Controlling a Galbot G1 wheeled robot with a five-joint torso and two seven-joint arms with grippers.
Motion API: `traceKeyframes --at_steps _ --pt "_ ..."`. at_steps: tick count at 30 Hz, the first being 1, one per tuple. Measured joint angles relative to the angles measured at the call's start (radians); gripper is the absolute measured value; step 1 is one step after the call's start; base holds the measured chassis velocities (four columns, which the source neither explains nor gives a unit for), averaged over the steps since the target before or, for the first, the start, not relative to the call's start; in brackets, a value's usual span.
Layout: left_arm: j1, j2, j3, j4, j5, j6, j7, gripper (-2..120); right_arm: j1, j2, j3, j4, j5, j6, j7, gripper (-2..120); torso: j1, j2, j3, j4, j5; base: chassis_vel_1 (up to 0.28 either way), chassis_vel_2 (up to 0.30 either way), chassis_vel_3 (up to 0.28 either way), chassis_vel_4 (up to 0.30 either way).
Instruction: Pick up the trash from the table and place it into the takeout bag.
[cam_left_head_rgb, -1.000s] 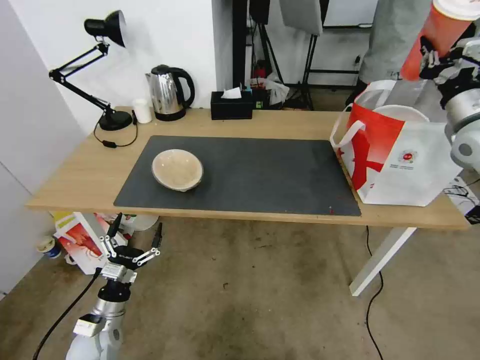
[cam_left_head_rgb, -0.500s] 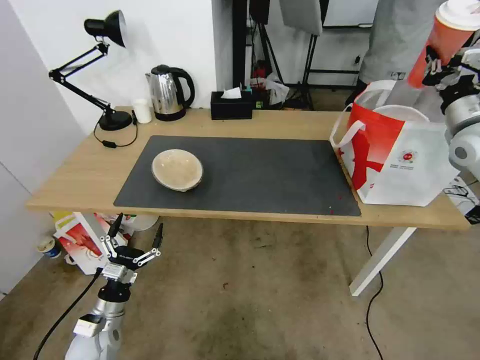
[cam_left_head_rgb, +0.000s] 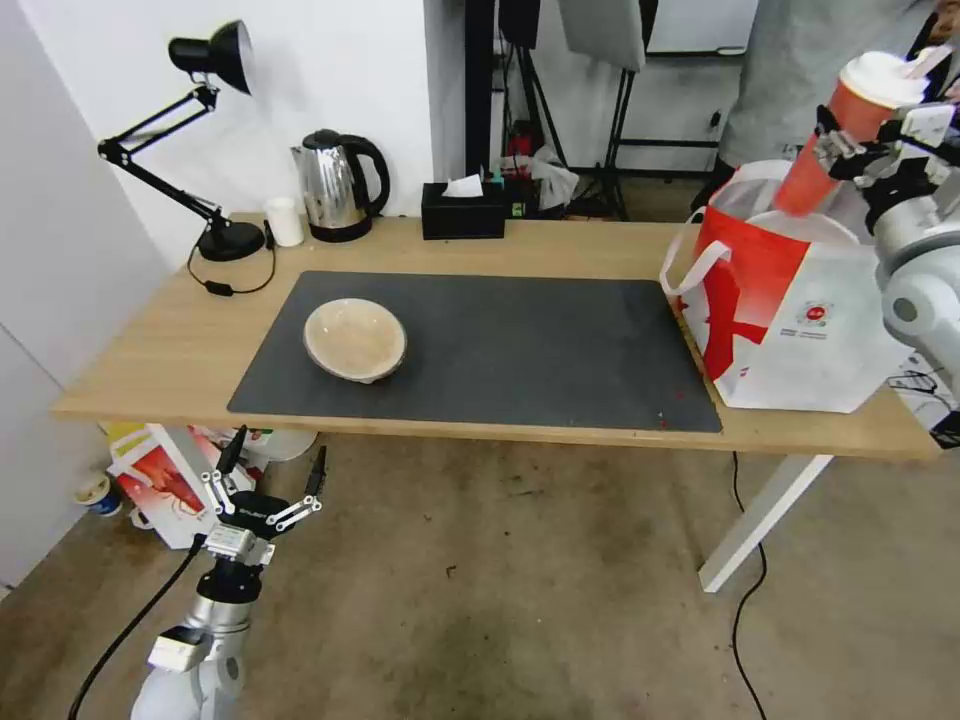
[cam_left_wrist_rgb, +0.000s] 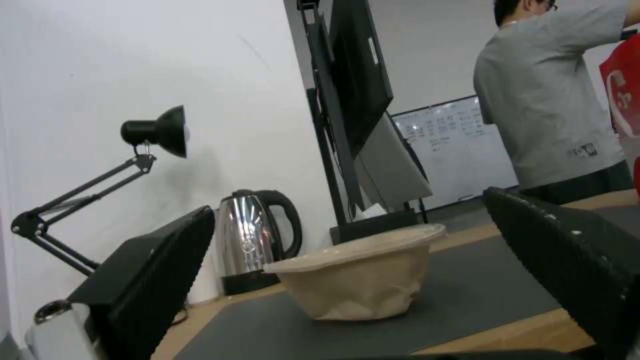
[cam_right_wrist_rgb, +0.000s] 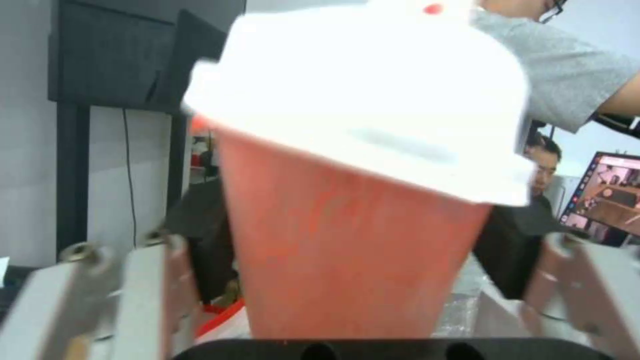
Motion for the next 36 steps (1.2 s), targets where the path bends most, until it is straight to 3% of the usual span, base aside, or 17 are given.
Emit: traceKeyframes --at_steps 7,24,36 --pt "0.0 0.0 -0.002 -0.002 0.0 0.001 0.0 100 0.005 0.002 -0.017 0.014 0.0 -0.015 0.022 97 0.0 0.0 0.0 0.0001 0.0 0.0 0.0 0.0 0.0" --pt "0.005 0.0 -0.009 -0.009 -0.004 0.001 -0.001 100 0.013 -0.006 -0.023 0.049 -0.044 -0.059 0.052 100 0.0 0.0 0.0 0.0 0.0 0.0 0.0 0.0 0.0" --pt "0.002 0.0 -0.008 -0.009 -0.005 0.0 -0.001 100 0.002 -0.029 -0.014 0.173 -0.033 -0.102 0.096 100 0.0 0.0 0.0 0.0001 0.0 0.0 0.0 0.0 0.0"
